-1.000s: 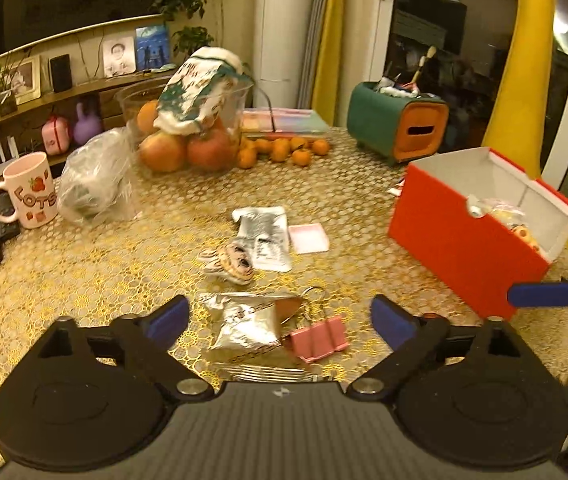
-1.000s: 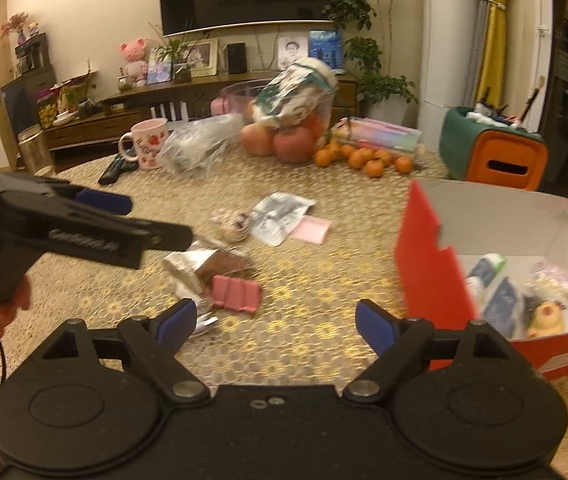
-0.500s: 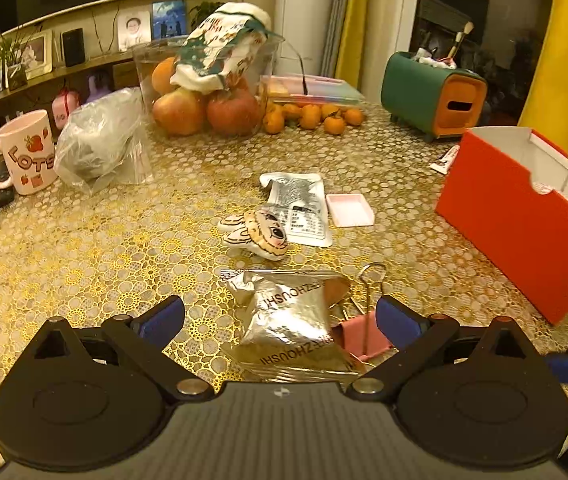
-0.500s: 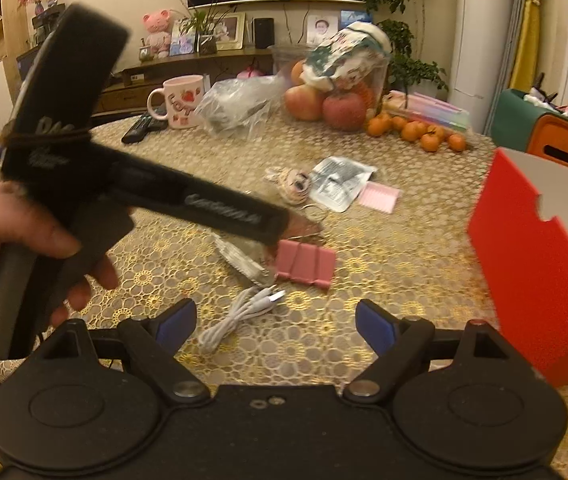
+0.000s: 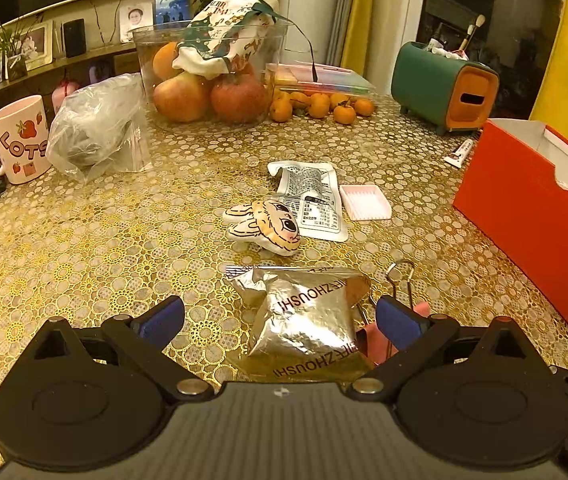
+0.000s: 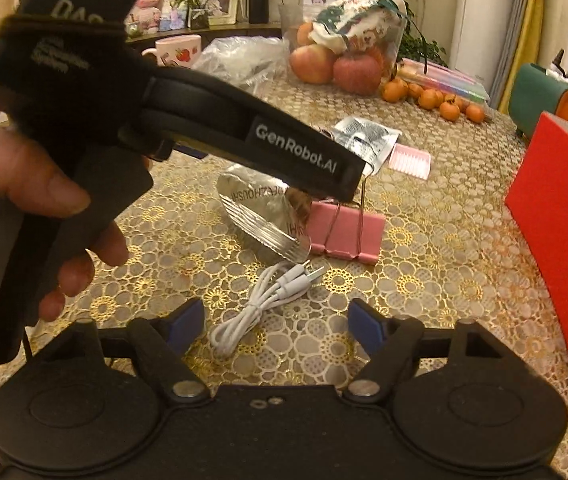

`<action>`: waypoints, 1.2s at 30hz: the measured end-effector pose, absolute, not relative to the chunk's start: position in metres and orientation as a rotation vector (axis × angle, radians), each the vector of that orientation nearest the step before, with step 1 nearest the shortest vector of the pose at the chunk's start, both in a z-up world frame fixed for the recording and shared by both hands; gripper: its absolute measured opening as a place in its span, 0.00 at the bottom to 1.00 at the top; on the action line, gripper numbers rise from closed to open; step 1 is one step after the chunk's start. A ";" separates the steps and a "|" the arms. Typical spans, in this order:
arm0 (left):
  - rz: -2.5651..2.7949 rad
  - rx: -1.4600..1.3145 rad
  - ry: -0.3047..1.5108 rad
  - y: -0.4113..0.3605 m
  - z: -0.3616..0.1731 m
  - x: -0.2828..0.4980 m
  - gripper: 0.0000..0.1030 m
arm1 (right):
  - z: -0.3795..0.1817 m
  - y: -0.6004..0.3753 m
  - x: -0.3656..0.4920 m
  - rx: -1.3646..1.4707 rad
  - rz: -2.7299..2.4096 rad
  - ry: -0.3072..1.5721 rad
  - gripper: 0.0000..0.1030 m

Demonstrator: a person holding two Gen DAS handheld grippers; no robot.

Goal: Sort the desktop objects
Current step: 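Grasp the foil packet with the left tool while the right tool grasps the white cable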

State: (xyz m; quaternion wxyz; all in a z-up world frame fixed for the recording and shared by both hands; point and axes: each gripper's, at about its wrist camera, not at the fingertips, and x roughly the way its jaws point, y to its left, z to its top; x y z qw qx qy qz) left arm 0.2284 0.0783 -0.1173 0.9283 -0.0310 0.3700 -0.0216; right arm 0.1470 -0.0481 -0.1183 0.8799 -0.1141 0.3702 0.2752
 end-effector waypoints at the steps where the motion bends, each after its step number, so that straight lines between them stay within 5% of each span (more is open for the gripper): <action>1: -0.044 -0.069 0.759 0.079 -0.118 0.229 0.99 | -0.119 -0.047 0.148 -0.236 0.572 0.769 0.73; 5: -0.031 -0.072 0.750 0.080 -0.121 0.230 0.99 | -0.119 -0.046 0.150 -0.224 0.558 0.757 0.61; 14: -0.011 -0.061 0.750 0.084 -0.125 0.232 0.98 | -0.118 -0.049 0.150 -0.219 0.548 0.740 0.52; 19: -0.040 -0.061 0.759 0.080 -0.130 0.235 0.80 | -0.118 -0.048 0.151 -0.213 0.544 0.740 0.49; 24: -0.058 -0.056 0.753 0.074 -0.131 0.232 0.60 | -0.118 -0.049 0.151 -0.218 0.546 0.736 0.34; 30: -0.058 -0.100 0.756 0.077 -0.129 0.227 0.52 | -0.116 -0.054 0.153 -0.192 0.547 0.752 0.28; 32: -0.057 -0.120 0.759 0.079 -0.128 0.225 0.51 | -0.115 -0.057 0.153 -0.188 0.541 0.755 0.15; 36: -0.048 -0.140 0.758 0.080 -0.126 0.217 0.50 | -0.114 -0.066 0.153 -0.172 0.528 0.761 0.15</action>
